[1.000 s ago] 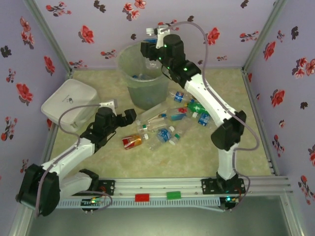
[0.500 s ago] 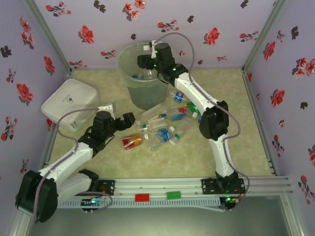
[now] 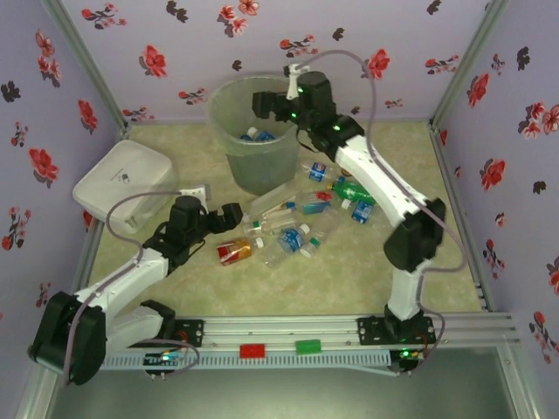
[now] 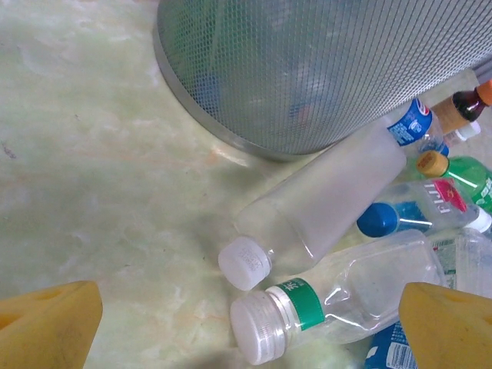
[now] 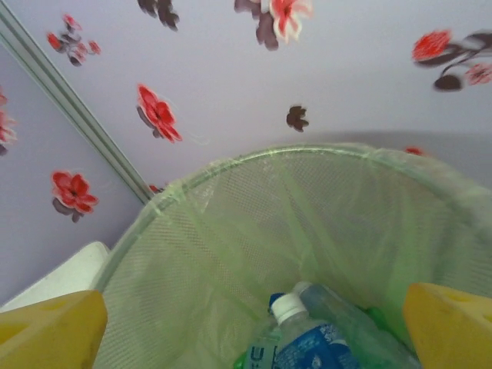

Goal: Put the plastic bottles in the bin

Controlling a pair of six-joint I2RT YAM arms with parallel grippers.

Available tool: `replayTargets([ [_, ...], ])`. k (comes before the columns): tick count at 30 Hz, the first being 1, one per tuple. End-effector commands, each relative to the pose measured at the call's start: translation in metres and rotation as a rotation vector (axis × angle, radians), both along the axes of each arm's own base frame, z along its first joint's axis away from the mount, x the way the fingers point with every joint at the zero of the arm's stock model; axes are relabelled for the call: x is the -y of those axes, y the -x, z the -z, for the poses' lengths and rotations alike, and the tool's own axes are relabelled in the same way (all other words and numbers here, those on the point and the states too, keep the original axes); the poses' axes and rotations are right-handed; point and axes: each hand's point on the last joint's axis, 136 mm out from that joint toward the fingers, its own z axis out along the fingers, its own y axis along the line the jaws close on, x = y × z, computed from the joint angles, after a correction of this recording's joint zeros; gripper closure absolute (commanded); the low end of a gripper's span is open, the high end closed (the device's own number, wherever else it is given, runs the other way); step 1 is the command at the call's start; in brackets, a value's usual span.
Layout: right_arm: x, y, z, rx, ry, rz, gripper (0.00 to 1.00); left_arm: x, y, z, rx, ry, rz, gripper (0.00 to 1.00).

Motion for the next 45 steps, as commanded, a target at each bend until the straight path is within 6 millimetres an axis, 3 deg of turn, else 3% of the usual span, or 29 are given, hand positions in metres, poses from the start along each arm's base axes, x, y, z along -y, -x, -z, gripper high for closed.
replayTargets([
  [1,0.033,0.028,-0.014,0.056,-0.031,0.070,0.00,0.007,-0.006,-0.006,0.009,-0.042,0.060,0.00],
  [5,0.065,0.064,0.017,0.011,-0.039,0.114,0.00,0.015,-0.006,0.005,-0.040,-0.076,0.106,0.00],
  [11,0.114,0.112,0.082,-0.093,-0.060,0.226,0.01,0.031,0.010,0.029,-0.146,-0.129,0.187,0.00],
  [15,0.143,0.129,0.119,-0.123,-0.090,0.326,0.00,0.036,0.025,0.042,-0.203,-0.158,0.222,0.00],
  [20,0.159,0.136,0.142,-0.142,-0.148,0.398,0.00,0.043,0.045,0.054,-0.267,-0.209,0.277,0.00],
  [23,0.163,0.134,0.148,-0.140,-0.161,0.432,0.00,0.047,0.061,0.064,-0.309,-0.244,0.313,0.00],
  [35,0.143,0.121,0.154,-0.167,-0.156,0.382,0.01,0.053,0.115,0.082,-0.385,-0.415,0.381,0.00],
  [39,0.143,0.121,0.157,-0.174,-0.154,0.383,0.00,0.048,0.117,0.090,-0.395,-0.472,0.352,0.00],
  [45,0.144,0.121,0.157,-0.173,-0.149,0.387,0.00,0.046,0.105,0.093,-0.371,-0.538,0.307,0.04],
])
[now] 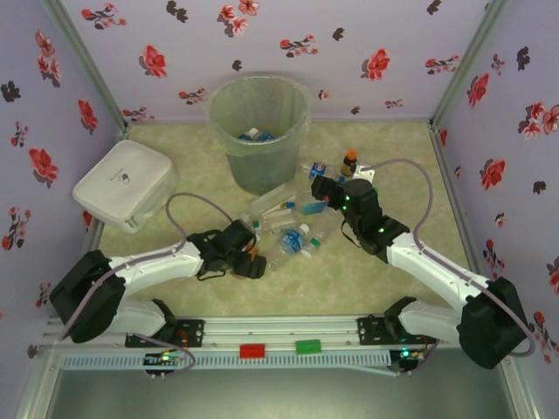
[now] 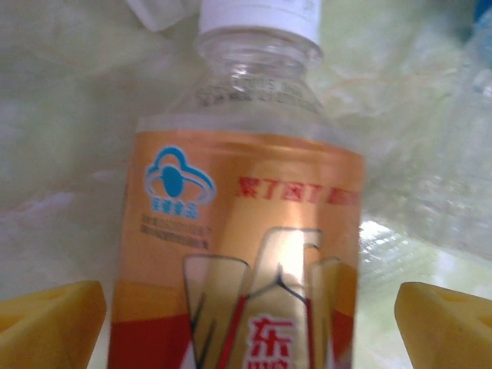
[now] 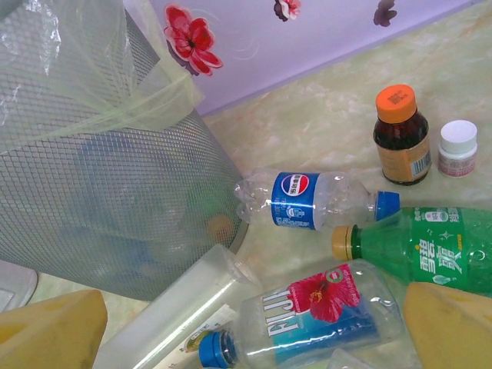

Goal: Put the plastic bottles in the bin

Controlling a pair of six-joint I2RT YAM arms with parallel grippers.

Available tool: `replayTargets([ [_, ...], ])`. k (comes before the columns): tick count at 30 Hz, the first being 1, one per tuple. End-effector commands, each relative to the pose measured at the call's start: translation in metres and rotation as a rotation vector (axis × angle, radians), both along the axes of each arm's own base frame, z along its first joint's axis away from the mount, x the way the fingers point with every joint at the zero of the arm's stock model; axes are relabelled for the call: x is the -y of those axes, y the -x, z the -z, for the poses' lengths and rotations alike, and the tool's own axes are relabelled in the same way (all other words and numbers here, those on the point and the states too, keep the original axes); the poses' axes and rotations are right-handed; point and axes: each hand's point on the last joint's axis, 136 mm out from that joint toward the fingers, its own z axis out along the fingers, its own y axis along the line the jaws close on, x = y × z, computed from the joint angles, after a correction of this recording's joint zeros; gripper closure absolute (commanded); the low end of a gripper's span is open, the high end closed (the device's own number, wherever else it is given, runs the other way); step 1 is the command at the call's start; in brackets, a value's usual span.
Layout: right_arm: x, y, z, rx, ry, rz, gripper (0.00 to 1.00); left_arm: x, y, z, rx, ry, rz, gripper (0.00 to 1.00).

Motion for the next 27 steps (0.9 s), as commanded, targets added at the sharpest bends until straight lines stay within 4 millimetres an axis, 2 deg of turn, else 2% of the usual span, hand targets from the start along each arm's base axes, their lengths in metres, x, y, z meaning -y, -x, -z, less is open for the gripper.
replayTargets([
  [1,-0.004,-0.005,-0.017,0.033,-0.043,0.007,0.01,-0.003,-0.012,-0.003,0.037,-0.057,-0.034,0.04],
  [6,-0.003,-0.004,-0.016,0.027,-0.037,0.012,0.00,0.003,-0.015,0.001,0.028,-0.075,-0.021,0.12],
  [12,-0.002,-0.004,-0.014,0.023,-0.036,0.016,0.00,-0.002,-0.014,-0.001,0.043,-0.066,-0.028,0.36],
  [15,-0.003,-0.005,-0.015,0.026,-0.044,0.015,0.01,-0.007,-0.014,-0.007,0.070,-0.058,-0.052,0.42],
  [21,-0.007,-0.007,-0.011,0.011,-0.048,0.004,0.00,-0.024,-0.027,-0.034,0.205,0.021,-0.181,0.47],
  [27,-0.011,-0.010,-0.006,0.002,-0.065,0.001,0.00,-0.044,-0.054,-0.083,0.380,0.319,-0.458,0.49],
])
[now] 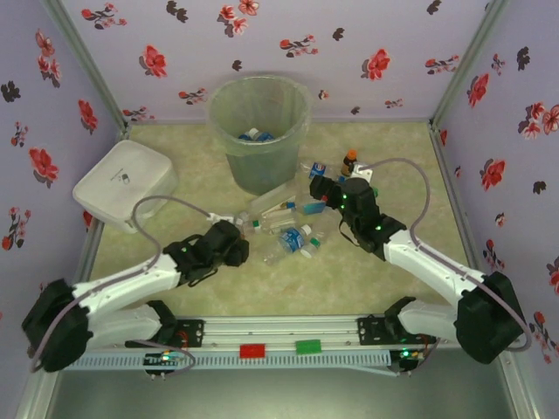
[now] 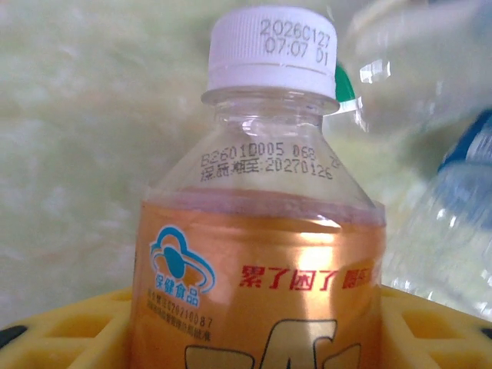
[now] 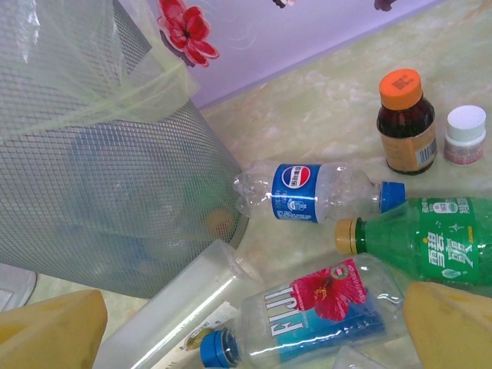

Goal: Put the plastic bottles in the bin

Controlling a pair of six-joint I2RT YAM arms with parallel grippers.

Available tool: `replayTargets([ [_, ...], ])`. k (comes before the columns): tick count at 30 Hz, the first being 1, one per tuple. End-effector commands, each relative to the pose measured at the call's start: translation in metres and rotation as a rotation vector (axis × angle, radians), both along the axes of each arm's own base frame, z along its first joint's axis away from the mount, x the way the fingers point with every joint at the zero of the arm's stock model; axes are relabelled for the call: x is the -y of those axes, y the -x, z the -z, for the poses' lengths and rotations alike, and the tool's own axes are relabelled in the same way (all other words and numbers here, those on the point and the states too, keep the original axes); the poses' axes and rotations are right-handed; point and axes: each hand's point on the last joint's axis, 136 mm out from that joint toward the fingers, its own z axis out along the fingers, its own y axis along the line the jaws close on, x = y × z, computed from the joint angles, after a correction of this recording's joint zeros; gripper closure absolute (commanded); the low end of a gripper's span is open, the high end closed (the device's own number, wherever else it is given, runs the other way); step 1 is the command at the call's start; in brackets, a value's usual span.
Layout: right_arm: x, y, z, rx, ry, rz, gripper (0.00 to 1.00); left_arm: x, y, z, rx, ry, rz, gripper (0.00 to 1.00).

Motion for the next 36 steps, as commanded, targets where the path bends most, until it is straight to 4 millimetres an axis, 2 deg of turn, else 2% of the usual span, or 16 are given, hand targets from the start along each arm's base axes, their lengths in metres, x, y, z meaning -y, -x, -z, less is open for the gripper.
replayTargets([
  [1,-0.008,-0.007,-0.016,0.034,-0.058,-0.003,0.01,-0.016,-0.027,-0.036,0.147,0.216,-0.204,0.49],
  [3,-0.011,-0.008,-0.014,0.030,-0.060,-0.012,0.01,-0.023,-0.038,-0.067,0.225,0.312,-0.240,0.50],
  [7,-0.013,-0.007,-0.010,0.019,-0.072,-0.016,0.00,-0.034,-0.059,-0.147,0.436,0.372,-0.229,0.50],
  [10,-0.013,-0.006,-0.007,0.016,-0.086,-0.015,0.00,-0.035,-0.073,-0.199,0.570,0.358,-0.188,0.49],
  [13,-0.011,-0.004,-0.006,0.014,-0.090,-0.013,0.00,-0.027,-0.090,-0.243,0.658,0.324,-0.109,0.48],
  [16,-0.010,-0.002,-0.005,0.012,-0.088,-0.012,0.00,-0.012,-0.109,-0.276,0.692,0.297,-0.010,0.48],
  [20,-0.005,0.001,-0.007,0.017,-0.085,-0.002,0.00,0.009,-0.133,-0.310,0.711,0.268,0.104,0.49],
  [25,0.001,0.007,-0.008,0.024,-0.082,0.007,0.00,0.034,-0.170,-0.328,0.696,0.215,0.196,0.49],
  [28,0.006,0.011,-0.010,0.027,-0.075,0.015,0.00,0.046,-0.194,-0.325,0.659,0.175,0.228,0.48],
  [33,0.017,0.019,-0.014,0.039,-0.058,0.037,0.00,0.064,-0.226,-0.301,0.538,0.098,0.282,0.48],
  [36,0.020,0.023,-0.015,0.047,-0.057,0.040,0.00,0.073,-0.242,-0.277,0.461,0.068,0.298,0.48],
])
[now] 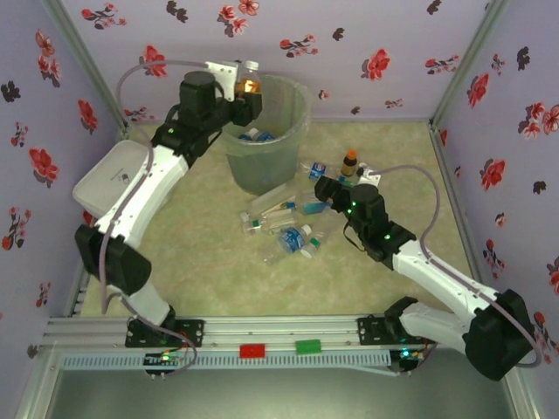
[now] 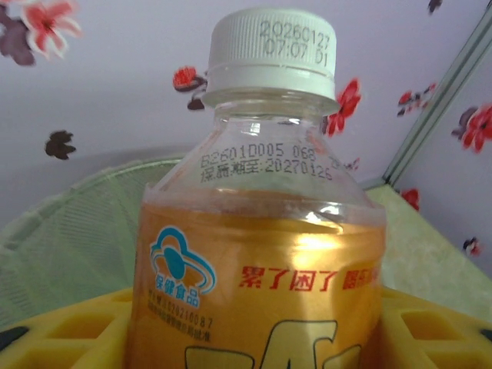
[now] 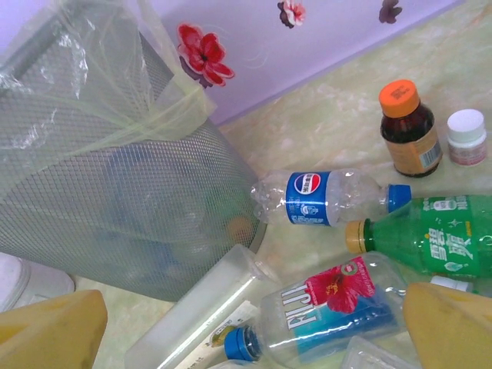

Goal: Put the plastic bottles in the bin

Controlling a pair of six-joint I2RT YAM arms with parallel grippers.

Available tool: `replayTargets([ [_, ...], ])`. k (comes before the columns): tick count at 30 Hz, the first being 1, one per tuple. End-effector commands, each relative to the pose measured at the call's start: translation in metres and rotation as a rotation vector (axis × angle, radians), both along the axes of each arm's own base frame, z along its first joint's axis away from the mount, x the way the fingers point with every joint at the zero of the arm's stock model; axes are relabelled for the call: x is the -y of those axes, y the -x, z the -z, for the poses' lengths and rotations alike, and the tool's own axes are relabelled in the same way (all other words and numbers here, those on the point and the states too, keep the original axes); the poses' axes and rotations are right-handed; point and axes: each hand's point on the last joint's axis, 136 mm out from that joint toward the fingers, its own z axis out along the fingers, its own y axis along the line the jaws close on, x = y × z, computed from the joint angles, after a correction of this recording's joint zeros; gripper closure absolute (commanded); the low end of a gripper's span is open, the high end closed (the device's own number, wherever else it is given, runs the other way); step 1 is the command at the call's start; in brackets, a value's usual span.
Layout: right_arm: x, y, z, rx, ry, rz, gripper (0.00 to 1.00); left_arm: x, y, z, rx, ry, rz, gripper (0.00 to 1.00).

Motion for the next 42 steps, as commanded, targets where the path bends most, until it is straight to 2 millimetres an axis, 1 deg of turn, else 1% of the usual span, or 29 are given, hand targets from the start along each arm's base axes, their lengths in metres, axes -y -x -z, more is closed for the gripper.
replayTargets([
  [1,0.010,0.006,0.004,-0.004,0.028,0.030,0.00,0.006,-0.005,0.032,-0.104,-0.096,0.048,0.48],
  [2,0.015,0.005,0.002,0.004,0.035,0.054,0.00,0.008,-0.009,0.038,-0.120,-0.103,0.048,0.47],
  [5,0.016,0.005,0.002,0.003,0.037,0.055,0.00,0.014,-0.020,0.060,-0.188,-0.130,0.056,0.47],
  [7,0.016,0.006,0.002,-0.001,0.039,0.055,0.00,0.018,-0.025,0.071,-0.227,-0.147,0.060,0.43],
  [9,0.016,0.006,0.003,-0.003,0.040,0.059,0.00,0.022,-0.026,0.077,-0.242,-0.149,0.063,0.34],
  [11,0.017,0.006,0.004,-0.007,0.043,0.061,0.00,0.024,-0.026,0.074,-0.233,-0.141,0.064,0.21],
  [13,0.018,0.006,0.005,-0.009,0.046,0.068,0.00,0.027,-0.023,0.067,-0.211,-0.127,0.068,0.12],
  [14,0.019,0.005,0.005,-0.010,0.049,0.072,0.00,0.027,-0.022,0.061,-0.195,-0.121,0.070,0.09],
  [18,0.021,0.003,0.011,-0.037,0.072,0.094,0.00,0.025,-0.012,0.031,-0.107,-0.067,0.068,0.04],
  [20,0.023,0.002,0.014,-0.051,0.103,0.099,0.00,0.021,-0.003,0.013,-0.055,-0.028,0.067,0.01],
  [24,0.037,-0.004,0.021,-0.104,0.255,0.153,0.00,0.009,0.025,-0.019,0.054,0.057,0.064,0.00],
  [27,0.055,-0.012,0.027,-0.139,0.386,0.226,0.00,-0.007,0.050,-0.030,0.114,0.122,0.043,0.00],
  [29,0.068,-0.016,0.027,-0.162,0.461,0.285,0.00,-0.020,0.064,-0.026,0.130,0.146,0.014,0.00],
  [31,0.080,-0.020,0.028,-0.185,0.544,0.336,0.00,-0.037,0.077,-0.018,0.138,0.165,-0.040,0.00],
  [34,0.080,-0.033,0.032,-0.215,0.672,0.282,0.00,-0.063,0.094,0.002,0.139,0.203,-0.130,0.00],
  [37,0.088,-0.043,0.045,-0.295,0.768,0.255,0.00,-0.085,0.108,0.032,0.103,0.237,-0.207,0.00],
  [39,0.090,-0.048,0.057,-0.353,0.777,0.212,0.01,-0.096,0.115,0.056,0.065,0.240,-0.251,0.00],
  [40,0.088,-0.050,0.063,-0.374,0.764,0.178,0.01,-0.100,0.117,0.067,0.046,0.242,-0.272,0.00],
  [42,0.089,-0.051,0.076,-0.418,0.734,0.134,0.01,-0.110,0.123,0.100,-0.019,0.240,-0.319,0.00],
])
